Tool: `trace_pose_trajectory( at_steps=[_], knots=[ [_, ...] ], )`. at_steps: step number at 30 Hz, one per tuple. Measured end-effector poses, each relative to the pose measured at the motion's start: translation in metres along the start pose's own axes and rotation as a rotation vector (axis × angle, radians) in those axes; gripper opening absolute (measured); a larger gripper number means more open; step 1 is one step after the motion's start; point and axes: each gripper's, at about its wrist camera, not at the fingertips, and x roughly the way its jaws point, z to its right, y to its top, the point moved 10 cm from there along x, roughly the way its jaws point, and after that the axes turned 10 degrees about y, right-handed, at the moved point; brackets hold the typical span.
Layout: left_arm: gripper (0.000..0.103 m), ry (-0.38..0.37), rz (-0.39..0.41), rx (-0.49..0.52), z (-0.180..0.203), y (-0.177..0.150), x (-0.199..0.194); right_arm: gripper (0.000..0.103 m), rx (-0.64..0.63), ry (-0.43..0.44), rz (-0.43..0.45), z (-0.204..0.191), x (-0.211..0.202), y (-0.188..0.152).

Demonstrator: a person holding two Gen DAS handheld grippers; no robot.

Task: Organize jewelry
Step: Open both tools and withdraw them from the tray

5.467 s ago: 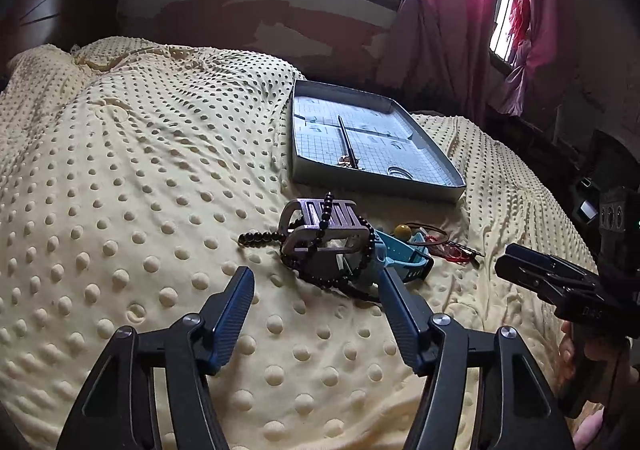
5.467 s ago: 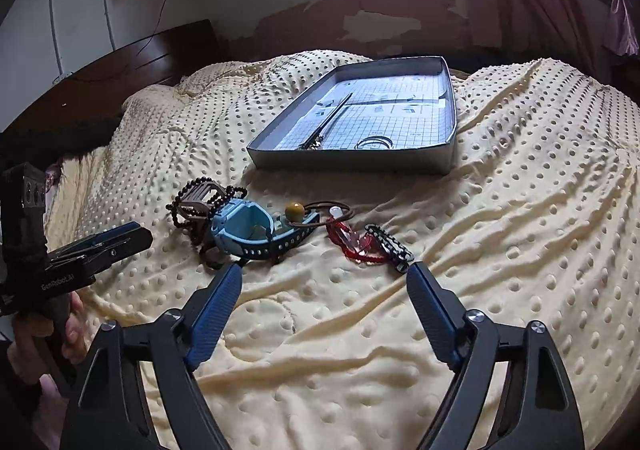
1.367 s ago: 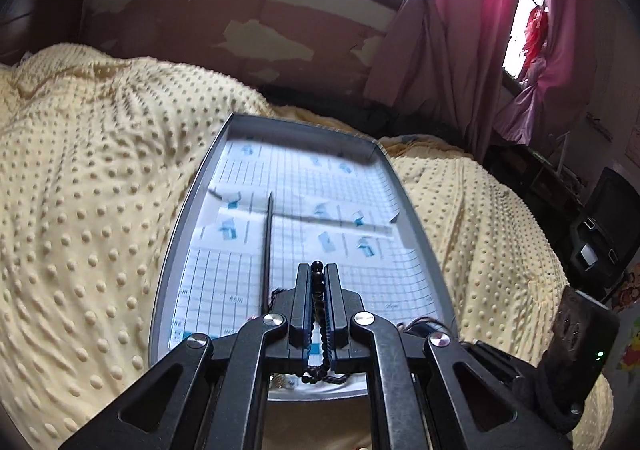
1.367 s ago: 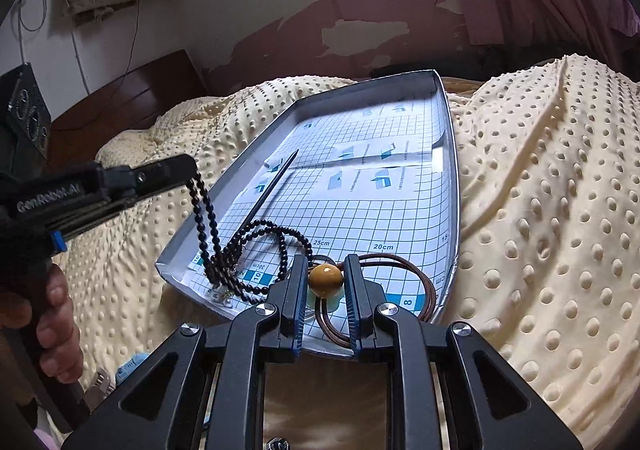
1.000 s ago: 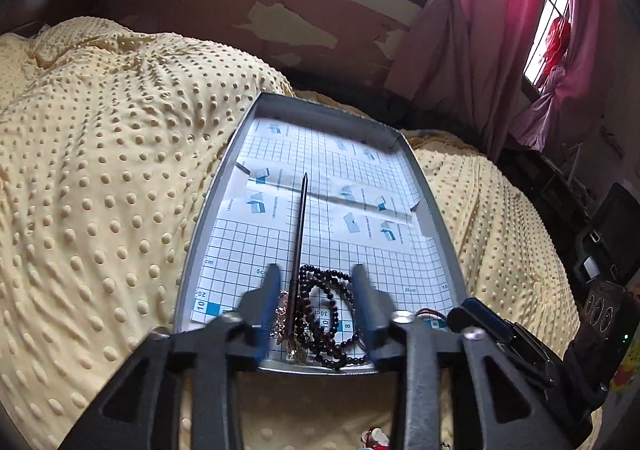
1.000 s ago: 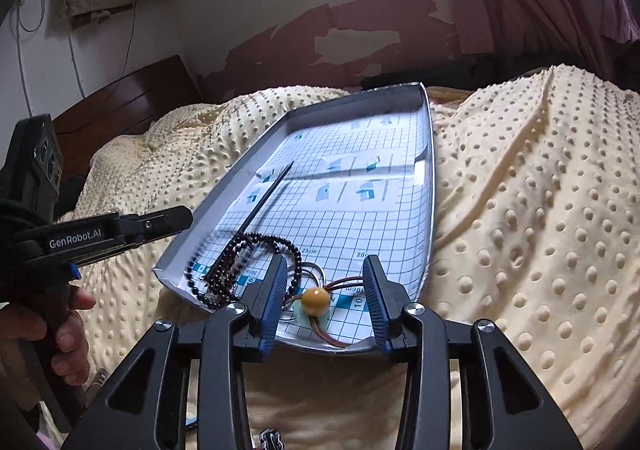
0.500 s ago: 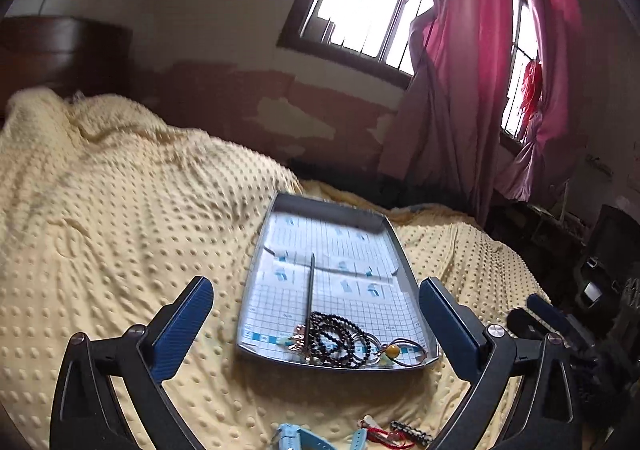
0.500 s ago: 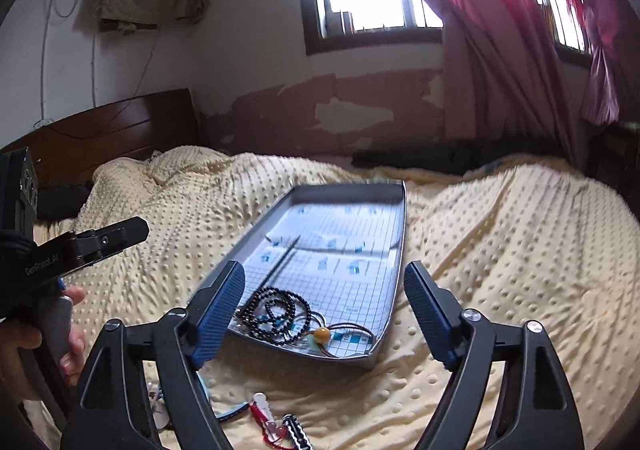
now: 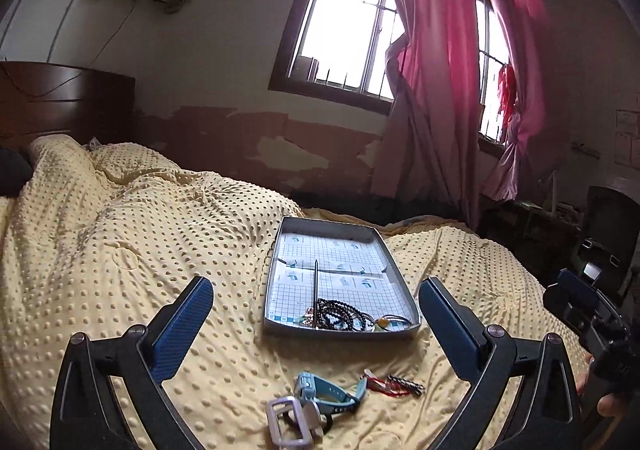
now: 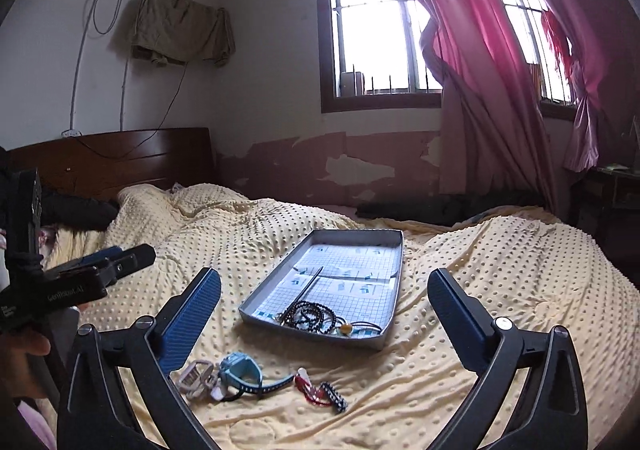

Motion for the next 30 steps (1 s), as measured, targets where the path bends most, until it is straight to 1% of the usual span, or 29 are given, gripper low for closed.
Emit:
trace_pose_trajectory(
  at_steps=[5, 10, 13, 17, 20, 22, 25, 30],
  knots=[
    [0.103, -0.008, 0.016, 0.035, 0.003, -0.015, -0.027, 0.102, -0.002, 0.01, -0.01, -0.011, -0.025, -0.016],
    [0.103, -0.03, -0.006, 0.038, -0.001, -0.041, -0.039, 0.102, 0.023, 0.012, -0.054, -0.009, -0.042, -0.045],
    [0.103, -0.036, -0.038, 0.039, -0.005, -0.06, -0.038, 0.102, 0.027, -0.002, -0.104, -0.006, -0.047, -0.063],
    [0.103, -0.022, -0.087, 0.044, -0.014, -0.084, -0.032, 0.102, 0.048, -0.015, -0.188, 0.001, -0.045, -0.086],
    [0.103, -0.016, -0.135, 0.049, -0.021, -0.102, -0.025, 0.102, 0.075, -0.003, -0.25, 0.006, -0.038, -0.101],
    [0.103, -0.016, -0.188, 0.057, -0.025, -0.117, -0.017, 0.102, 0.084, 0.01, -0.289, 0.007, -0.032, -0.111],
    [0.103, 0.012, -0.255, 0.064, -0.032, -0.135, -0.004, 0.102, 0.108, 0.034, -0.368, 0.008, -0.021, -0.131],
    [0.103, 0.014, -0.314, 0.069, -0.038, -0.149, 0.012, 0.102, 0.11, 0.047, -0.451, 0.011, -0.005, -0.154]
  ],
)
